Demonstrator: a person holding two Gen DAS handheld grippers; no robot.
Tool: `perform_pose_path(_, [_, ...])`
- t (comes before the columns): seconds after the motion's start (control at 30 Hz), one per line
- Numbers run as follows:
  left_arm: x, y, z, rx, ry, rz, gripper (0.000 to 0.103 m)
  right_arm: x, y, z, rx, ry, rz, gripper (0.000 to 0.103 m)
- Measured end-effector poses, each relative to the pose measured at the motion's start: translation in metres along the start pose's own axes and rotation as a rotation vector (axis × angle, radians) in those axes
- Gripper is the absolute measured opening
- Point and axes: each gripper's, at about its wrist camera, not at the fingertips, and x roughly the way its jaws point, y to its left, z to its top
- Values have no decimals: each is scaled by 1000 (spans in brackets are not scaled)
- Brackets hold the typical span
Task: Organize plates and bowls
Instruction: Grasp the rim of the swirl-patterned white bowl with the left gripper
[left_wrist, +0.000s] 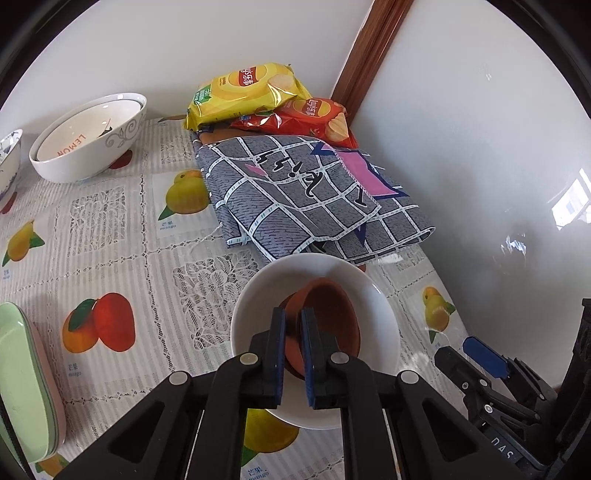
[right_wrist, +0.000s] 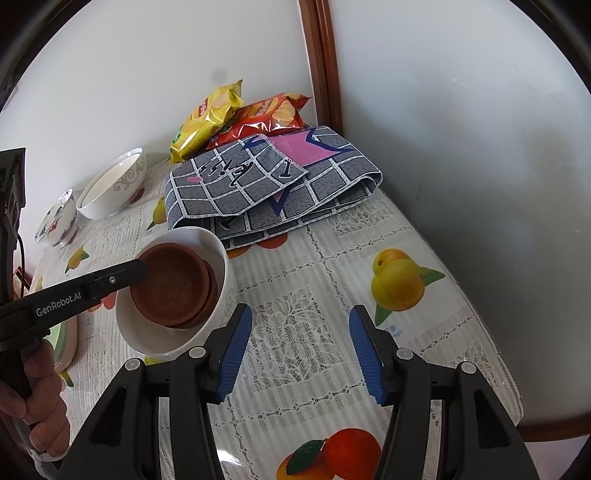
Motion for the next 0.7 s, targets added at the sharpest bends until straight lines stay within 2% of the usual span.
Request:
perform_pose_path(0.17, [0, 2, 2, -31, 1, -44, 9, -1, 0, 0, -2, 0, -2, 55])
perform_pose_path(0.47, [11, 13, -1, -90, 29, -74, 9, -2, 1, -1, -11, 3, -9, 55])
perform_pose_path(0.7, [14, 15, -2, -87, 62, -91, 9, 0, 6, 0, -23, 7, -7, 55])
